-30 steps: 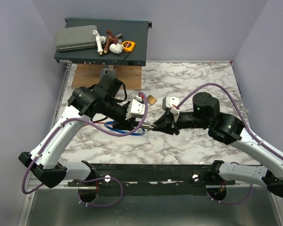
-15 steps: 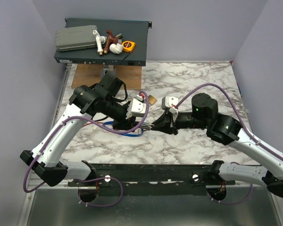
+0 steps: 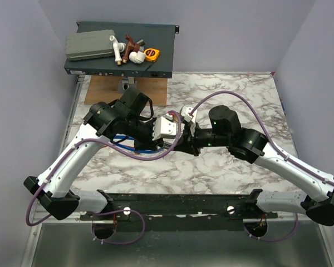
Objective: Unlock with the key
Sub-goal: Unlock the lock.
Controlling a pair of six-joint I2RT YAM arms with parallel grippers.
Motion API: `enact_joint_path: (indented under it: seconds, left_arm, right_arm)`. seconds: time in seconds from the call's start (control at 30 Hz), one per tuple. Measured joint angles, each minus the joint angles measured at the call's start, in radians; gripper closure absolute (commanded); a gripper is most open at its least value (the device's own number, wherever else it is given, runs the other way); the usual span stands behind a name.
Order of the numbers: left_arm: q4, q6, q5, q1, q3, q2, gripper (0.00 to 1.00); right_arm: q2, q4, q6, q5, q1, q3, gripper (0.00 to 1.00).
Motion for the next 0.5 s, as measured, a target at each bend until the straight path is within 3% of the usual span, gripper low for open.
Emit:
enact_joint_path:
  seconds: [0.1,0.27,0.37,0.5]
  left_arm:
    - [0.009,0.011,-0.029,-0.004,0.006,0.000,1.00]
    - [0.018,0.029,-0.036,-0.013,0.027,-0.005,1.00]
    - [0.048,0.030,-0.032,-0.014,0.027,-0.015,1.00]
    - [0.069,0.030,-0.018,-0.020,0.014,-0.021,1.00]
  right_arm:
    - [0.005,0.005,0.024,-0.009,-0.016,0.002,0.99]
    - [-0.029,0.030,0.029,-0.014,-0.028,-0.007,0.56]
    - [-0.069,0.053,0.007,-0.015,-0.028,-0.008,0.46]
    - [-0.119,0.067,-0.045,0.004,-0.026,0.004,0.41]
